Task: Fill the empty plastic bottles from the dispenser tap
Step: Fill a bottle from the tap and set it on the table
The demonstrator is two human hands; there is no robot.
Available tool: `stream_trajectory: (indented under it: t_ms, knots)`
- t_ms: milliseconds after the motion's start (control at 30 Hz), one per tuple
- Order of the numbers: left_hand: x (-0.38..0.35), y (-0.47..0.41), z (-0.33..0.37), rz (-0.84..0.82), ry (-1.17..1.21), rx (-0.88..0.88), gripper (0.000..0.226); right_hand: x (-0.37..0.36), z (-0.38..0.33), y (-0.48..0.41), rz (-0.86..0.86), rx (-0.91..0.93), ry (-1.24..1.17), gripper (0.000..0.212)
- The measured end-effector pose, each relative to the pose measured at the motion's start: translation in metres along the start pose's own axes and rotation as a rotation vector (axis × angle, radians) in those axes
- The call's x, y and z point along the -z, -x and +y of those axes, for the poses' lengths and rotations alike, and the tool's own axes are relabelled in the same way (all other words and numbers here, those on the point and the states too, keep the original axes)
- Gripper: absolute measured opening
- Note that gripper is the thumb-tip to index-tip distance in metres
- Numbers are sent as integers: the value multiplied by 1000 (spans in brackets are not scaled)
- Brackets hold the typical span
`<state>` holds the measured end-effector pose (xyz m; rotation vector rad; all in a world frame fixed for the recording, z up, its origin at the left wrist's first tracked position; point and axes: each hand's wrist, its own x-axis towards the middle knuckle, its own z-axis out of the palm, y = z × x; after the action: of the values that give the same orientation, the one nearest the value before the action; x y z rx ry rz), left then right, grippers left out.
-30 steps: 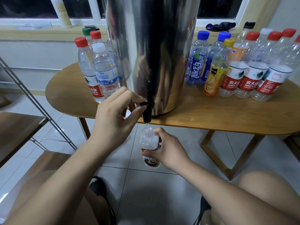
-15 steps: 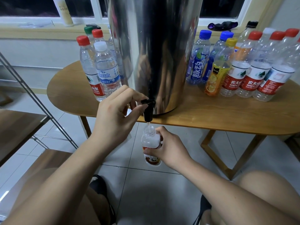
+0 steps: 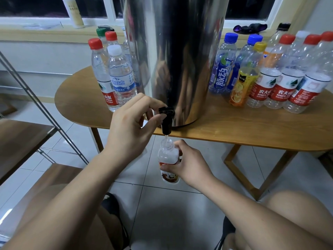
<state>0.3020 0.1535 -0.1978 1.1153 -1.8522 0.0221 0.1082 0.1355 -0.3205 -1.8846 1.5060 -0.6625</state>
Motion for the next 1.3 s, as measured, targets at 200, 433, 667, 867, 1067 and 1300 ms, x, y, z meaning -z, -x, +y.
stream_trajectory:
  t_ms: [200,433,667,867,1067,1300]
  knots:
    - [0,0,0,-3,1,0,11,-1,1,0,0,0,-2,70]
    - [0,0,0,-2,10,2,11,-2,2,-1,6,0,-11,68]
    - [1,0,1,-4,14,3,10,-2,2,-1,-3,-1,-15,67]
    - [1,0,2,-4,12,-1,11,-1,1,0,1,4,-25,65]
    - [1,0,3,-8,5,-7,11,-1,1,0,8,13,-29,64]
    - [2,-1,3,-9,6,-5,11,-2,0,0,3,9,-23,65]
